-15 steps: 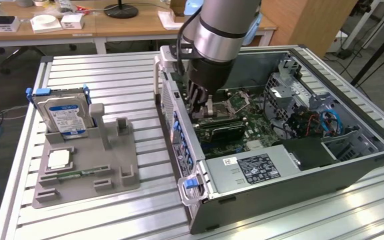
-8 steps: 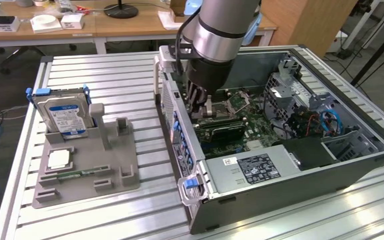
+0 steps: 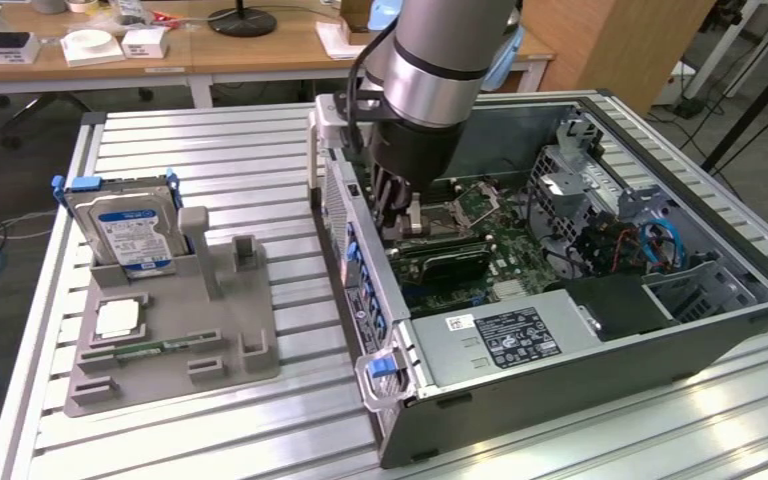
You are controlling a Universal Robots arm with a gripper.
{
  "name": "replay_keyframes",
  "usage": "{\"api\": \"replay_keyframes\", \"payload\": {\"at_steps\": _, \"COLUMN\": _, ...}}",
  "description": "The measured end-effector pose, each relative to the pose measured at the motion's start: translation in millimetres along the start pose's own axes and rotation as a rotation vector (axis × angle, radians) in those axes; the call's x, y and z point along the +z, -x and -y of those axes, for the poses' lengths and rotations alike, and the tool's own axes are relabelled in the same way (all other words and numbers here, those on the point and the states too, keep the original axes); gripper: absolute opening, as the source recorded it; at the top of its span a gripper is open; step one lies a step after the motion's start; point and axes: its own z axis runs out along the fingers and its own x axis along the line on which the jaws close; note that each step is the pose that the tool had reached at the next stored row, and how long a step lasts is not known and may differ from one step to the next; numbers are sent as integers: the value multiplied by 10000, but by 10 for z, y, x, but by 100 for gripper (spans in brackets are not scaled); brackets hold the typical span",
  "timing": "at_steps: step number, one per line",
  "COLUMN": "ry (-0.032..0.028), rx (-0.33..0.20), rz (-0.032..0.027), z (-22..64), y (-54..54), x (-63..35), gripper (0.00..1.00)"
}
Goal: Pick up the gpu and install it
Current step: 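Press down on the gpu until it lock into place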
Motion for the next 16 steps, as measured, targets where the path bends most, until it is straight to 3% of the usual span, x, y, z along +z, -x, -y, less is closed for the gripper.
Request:
{"api": "replay_keyframes", "payload": {"at_steps": 3, "ry": -39, "rx": 0, "rz": -3, "z": 3, "y": -3, "x": 22, "gripper": 11}}
{"api": "replay_keyframes", "payload": {"at_steps": 6, "ry": -61, "rx": -8, "rz": 38, "z": 9, "y": 0, "x": 40, "gripper": 11}}
{"api": "replay_keyframes", "payload": {"at_steps": 8, "ry": -29, "rx": 4, "rz": 22, "z": 33, "y": 1, "x": 28, "gripper": 11}}
{"api": "replay_keyframes", "payload": {"at_steps": 16, "ry": -22, "rx": -1, "rz": 12, "z": 317, "y": 16, "x": -4, "gripper": 11}}
